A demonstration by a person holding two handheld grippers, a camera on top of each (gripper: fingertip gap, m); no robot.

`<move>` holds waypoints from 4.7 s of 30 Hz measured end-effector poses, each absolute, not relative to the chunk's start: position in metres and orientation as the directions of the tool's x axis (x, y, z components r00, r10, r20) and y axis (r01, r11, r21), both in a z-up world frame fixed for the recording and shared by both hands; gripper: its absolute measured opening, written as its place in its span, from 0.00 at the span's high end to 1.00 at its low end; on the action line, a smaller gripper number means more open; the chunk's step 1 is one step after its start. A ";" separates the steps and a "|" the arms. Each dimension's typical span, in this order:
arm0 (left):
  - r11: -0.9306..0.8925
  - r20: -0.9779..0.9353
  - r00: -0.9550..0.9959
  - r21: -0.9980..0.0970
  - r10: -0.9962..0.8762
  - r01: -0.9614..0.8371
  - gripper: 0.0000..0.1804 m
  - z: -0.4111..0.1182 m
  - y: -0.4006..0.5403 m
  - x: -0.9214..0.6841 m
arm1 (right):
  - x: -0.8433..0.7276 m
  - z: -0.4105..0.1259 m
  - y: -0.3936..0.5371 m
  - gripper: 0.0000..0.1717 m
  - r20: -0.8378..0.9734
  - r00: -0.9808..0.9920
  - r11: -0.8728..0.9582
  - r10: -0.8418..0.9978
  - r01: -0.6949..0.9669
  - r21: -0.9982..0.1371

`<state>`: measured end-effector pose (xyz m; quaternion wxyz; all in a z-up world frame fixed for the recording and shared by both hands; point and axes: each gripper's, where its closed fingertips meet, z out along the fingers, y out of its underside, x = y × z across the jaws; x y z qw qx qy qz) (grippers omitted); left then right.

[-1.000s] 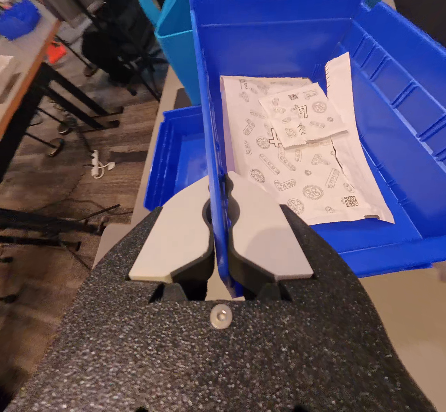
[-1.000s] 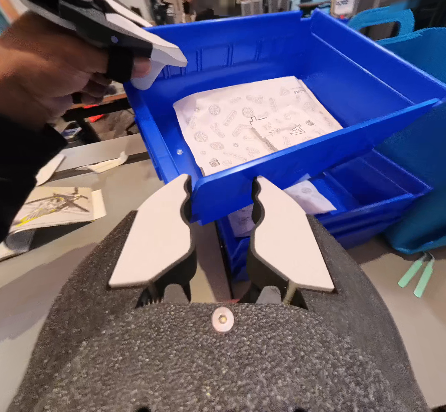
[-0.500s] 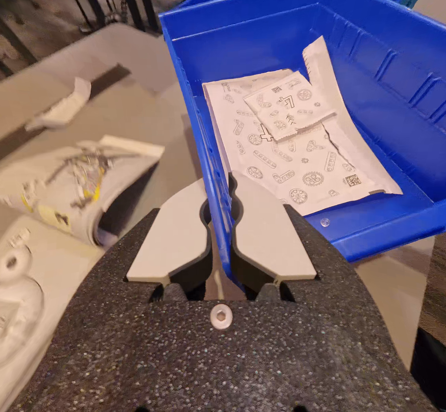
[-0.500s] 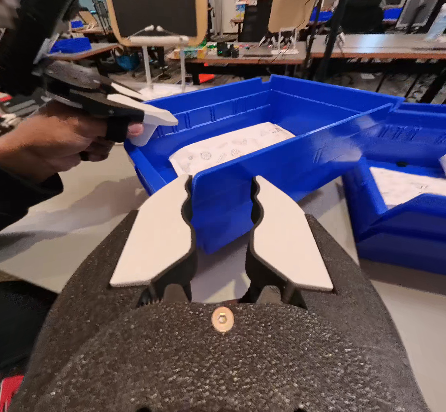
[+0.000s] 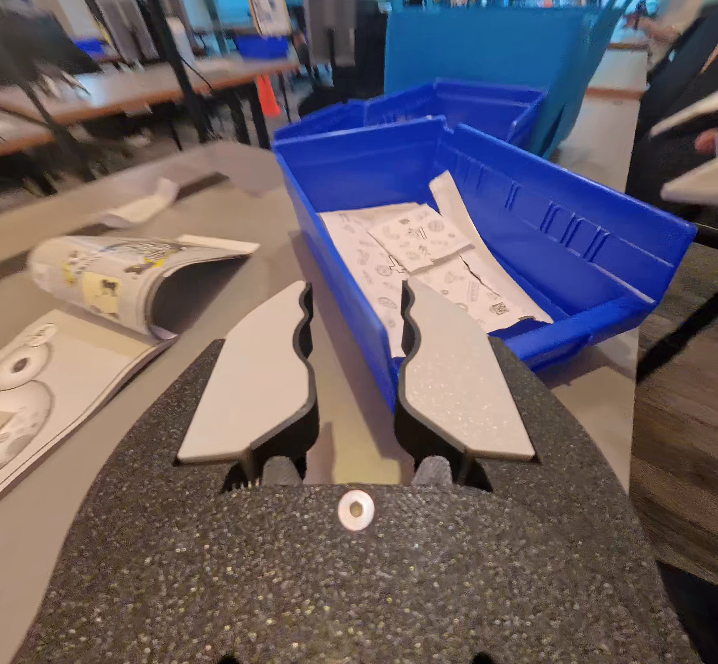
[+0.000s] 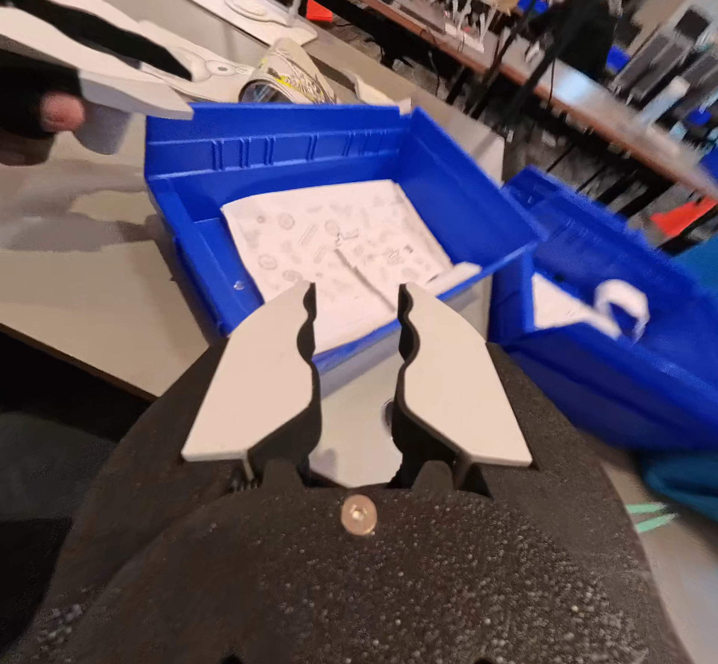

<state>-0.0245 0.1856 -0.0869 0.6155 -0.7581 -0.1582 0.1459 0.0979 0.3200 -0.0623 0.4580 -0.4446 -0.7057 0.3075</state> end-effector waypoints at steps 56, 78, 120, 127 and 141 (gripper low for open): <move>0.045 0.070 0.941 -0.997 0.331 0.058 0.80 -0.090 0.052 -0.003 | -0.217 0.016 0.138 1.00 0.630 -0.615 0.873 0.474 0.237 -0.426; 0.257 0.374 0.898 -0.914 0.231 0.315 0.82 -0.078 0.006 -0.023 | -0.323 -0.163 0.003 0.77 0.503 -0.782 0.928 0.368 0.276 -0.250; -0.221 -0.047 0.962 -0.975 0.268 0.014 0.79 -0.115 0.070 -0.003 | 0.008 -0.117 0.271 0.69 0.466 -0.761 0.890 0.451 0.422 -0.173; -0.390 -0.079 0.945 -0.919 0.316 0.053 0.74 -0.121 0.037 -0.055 | 0.053 -0.125 0.248 0.69 0.502 -0.737 0.889 0.451 0.421 -0.181; -0.509 -0.143 0.953 -0.860 0.267 0.014 0.72 -0.137 0.047 -0.079 | 0.066 -0.152 0.295 0.70 0.583 -0.623 0.828 0.521 0.536 -0.167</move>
